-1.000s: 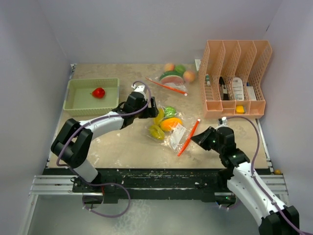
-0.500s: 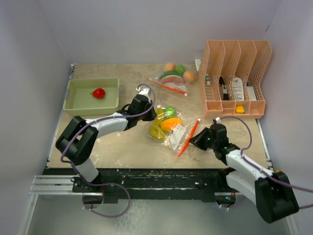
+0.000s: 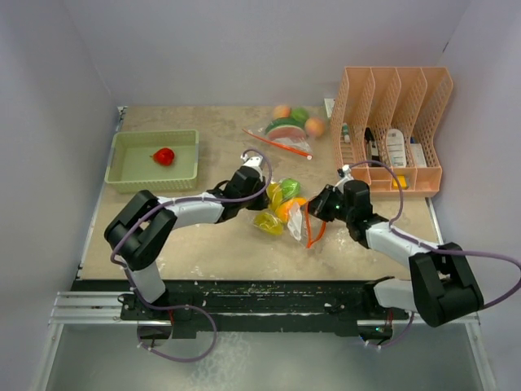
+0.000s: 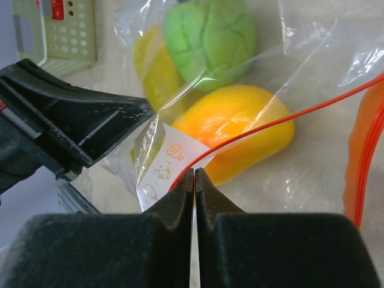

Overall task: Open the zip-top bag and remove the fake food
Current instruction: Pick up the fake fruit from the zipper food storage bag.

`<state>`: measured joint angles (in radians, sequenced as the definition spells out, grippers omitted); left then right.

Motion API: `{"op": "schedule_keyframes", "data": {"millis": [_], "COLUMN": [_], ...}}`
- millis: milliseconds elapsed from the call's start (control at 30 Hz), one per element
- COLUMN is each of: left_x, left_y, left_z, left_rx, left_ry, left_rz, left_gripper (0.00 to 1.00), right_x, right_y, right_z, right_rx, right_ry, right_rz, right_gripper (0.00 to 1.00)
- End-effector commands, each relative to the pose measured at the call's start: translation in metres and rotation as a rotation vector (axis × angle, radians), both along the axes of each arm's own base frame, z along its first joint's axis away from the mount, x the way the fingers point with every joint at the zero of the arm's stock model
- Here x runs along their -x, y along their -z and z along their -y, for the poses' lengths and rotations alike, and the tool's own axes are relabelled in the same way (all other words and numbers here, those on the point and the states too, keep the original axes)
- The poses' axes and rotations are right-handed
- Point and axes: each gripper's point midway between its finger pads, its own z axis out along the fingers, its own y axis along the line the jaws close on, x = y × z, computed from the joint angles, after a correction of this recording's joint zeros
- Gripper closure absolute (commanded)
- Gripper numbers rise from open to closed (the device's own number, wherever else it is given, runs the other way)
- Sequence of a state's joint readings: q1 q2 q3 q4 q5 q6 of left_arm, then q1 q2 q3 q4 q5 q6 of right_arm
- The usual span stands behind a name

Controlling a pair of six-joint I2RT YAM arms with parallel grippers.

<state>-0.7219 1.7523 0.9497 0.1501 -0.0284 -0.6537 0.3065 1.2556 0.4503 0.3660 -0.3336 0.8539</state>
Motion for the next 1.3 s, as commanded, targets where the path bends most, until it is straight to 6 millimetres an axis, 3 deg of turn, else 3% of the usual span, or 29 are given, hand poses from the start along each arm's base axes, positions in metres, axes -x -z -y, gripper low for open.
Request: {"op": "schedule_keyframes", "data": {"millis": [0,133,167,300,600,733,933,1100,1200,1267], "left_x": [0.006,0.008,0.009,0.012,0.022,0.028,0.034,0.033,0.032,0.032], "left_y": [0.006,0.011,0.011,0.016,0.017,0.016,0.02,0.018,0.017,0.017], "left_z": [0.012,0.016,0.018,0.024,0.038,0.045,0.047,0.043,0.043,0.045], "left_rx": [0.014,0.011,0.011,0.007,-0.004,-0.004,-0.014,-0.017,-0.009,-0.001], "left_ry": [0.023,0.03,0.034,0.049,0.081,0.102,0.1,0.083,0.082,0.088], "left_rz": [-0.011,-0.02,-0.021,-0.028,-0.026,-0.025,-0.027,-0.021,-0.019,-0.018], "left_gripper": [1.0,1.0,1.0,1.0,1.0,1.0,1.0,1.0,1.0,1.0], "right_x": [-0.007,-0.002,-0.001,0.0,-0.019,-0.024,-0.019,-0.016,-0.016,-0.017], "right_y": [-0.026,-0.007,-0.002,0.013,0.02,0.031,0.032,0.021,0.008,0.001], "right_z": [-0.012,-0.006,-0.005,-0.003,-0.01,-0.015,-0.016,0.0,0.01,0.014], "right_rx": [-0.04,-0.018,-0.014,0.002,-0.003,-0.02,-0.042,0.027,0.063,0.081], "right_ry": [-0.094,-0.064,-0.063,-0.051,-0.051,-0.057,-0.061,-0.011,0.03,0.038], "right_rz": [0.152,0.121,0.113,0.063,0.052,0.026,0.022,0.068,0.112,0.13], "right_gripper": [0.91,0.53,0.48,0.37,0.2,0.22,0.56,0.79,0.81,0.73]}}
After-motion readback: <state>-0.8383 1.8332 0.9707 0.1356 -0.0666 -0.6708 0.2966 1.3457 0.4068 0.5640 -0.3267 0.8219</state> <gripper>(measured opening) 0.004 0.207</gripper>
